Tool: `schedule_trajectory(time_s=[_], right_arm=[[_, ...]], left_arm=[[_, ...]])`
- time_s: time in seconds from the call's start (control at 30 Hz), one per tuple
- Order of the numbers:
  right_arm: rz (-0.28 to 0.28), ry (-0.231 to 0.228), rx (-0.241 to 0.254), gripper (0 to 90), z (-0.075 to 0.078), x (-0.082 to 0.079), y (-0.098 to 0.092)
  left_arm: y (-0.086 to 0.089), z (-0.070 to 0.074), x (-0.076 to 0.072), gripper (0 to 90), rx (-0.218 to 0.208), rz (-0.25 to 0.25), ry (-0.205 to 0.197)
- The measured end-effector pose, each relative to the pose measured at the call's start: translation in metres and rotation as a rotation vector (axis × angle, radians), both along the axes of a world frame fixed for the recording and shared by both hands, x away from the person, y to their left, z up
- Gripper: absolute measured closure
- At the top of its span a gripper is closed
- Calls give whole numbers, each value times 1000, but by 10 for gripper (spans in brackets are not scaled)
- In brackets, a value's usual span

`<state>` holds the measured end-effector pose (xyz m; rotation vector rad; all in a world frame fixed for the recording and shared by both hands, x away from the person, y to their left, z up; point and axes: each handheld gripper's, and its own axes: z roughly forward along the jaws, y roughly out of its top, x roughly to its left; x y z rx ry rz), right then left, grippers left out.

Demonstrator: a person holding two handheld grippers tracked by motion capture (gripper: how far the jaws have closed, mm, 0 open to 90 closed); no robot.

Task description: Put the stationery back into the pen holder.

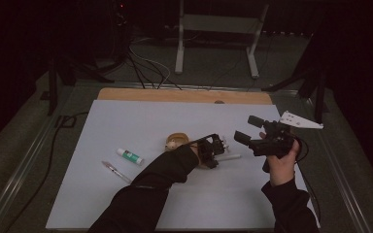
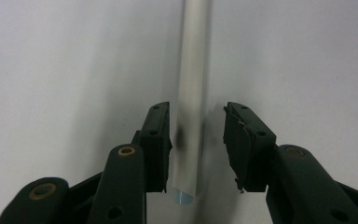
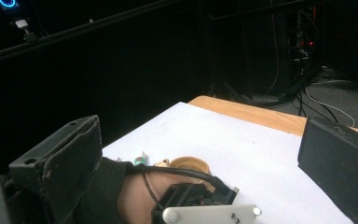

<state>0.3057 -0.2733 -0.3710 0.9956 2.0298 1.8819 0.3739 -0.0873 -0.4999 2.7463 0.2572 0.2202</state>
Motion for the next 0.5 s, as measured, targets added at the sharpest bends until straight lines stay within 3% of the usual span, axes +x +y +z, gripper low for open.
schedule_trajectory(time_s=[0.07,0.2,0.23,0.3,0.5], right_arm=[[-1,-2,1,0,-1,1,0],[-2,1,3,0,-1,1,0],[-1,0,5,0,0,1,-1],[-2,2,9,0,0,1,-1],[-9,-5,15,0,1,0,-4]], left_arm=[[-2,-1,1,646,36,-16,7],[-5,0,4,681,52,-23,25],[-5,0,6,681,52,-39,50],[-6,0,6,786,54,-50,58],[3,8,6,801,-73,-11,129]])
